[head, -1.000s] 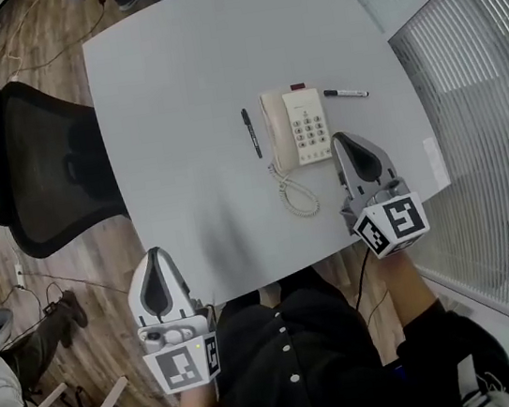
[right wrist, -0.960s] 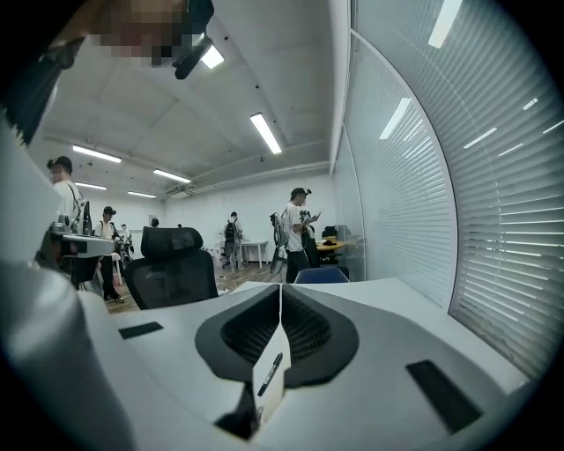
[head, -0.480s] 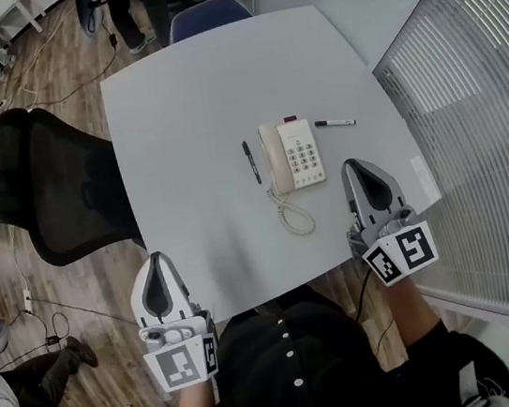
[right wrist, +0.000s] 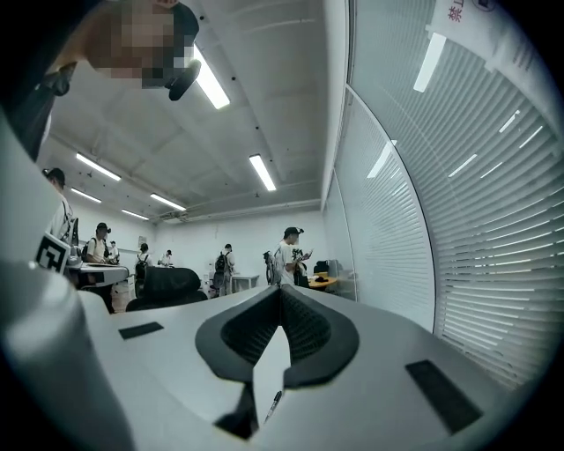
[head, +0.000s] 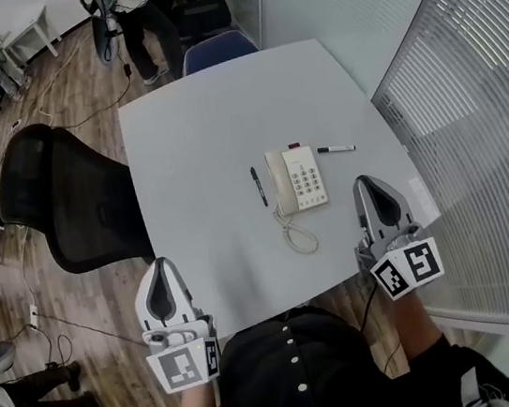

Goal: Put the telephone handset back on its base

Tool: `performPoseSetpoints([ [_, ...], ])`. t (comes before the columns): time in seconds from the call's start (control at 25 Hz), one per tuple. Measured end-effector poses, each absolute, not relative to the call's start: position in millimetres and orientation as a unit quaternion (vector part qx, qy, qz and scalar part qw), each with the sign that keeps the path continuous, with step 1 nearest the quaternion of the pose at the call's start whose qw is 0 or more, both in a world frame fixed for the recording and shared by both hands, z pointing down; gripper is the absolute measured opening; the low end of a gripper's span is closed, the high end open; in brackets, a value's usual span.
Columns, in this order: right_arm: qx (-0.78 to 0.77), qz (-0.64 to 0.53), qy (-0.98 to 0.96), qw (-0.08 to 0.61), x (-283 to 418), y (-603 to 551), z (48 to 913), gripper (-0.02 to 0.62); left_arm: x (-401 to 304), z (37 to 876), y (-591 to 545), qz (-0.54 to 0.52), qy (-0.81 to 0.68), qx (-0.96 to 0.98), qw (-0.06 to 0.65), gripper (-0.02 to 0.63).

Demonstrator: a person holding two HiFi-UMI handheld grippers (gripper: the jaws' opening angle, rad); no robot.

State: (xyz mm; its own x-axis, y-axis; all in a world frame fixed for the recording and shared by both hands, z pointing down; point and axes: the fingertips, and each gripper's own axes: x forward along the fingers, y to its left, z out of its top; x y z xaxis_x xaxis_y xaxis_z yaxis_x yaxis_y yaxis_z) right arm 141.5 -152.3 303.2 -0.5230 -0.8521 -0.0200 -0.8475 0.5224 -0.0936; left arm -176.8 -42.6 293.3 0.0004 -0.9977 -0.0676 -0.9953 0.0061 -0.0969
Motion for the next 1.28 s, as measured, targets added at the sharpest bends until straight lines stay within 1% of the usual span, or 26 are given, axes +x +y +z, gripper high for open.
performPoseSetpoints([
  [0.48,-0.507,0.003,0.86,0.056,160.1,-144.6,282.3,0.031,-184.5,270.8,-40.0,0.016,0.71,-0.698,0.088,0.014],
  [0.72,-0.523,-0.001,0.85,0.068,168.5,-139.4,278.0,0.031,-191.1,263.9,-37.5,0.018,0.713,-0.695,0.093,0.014],
  [1.28,-0.523,-0.005,0.85,0.062,168.6,-138.0,287.1,0.029,-179.7,267.1,-38.3,0.011,0.707,-0.701,0.09,0.014],
])
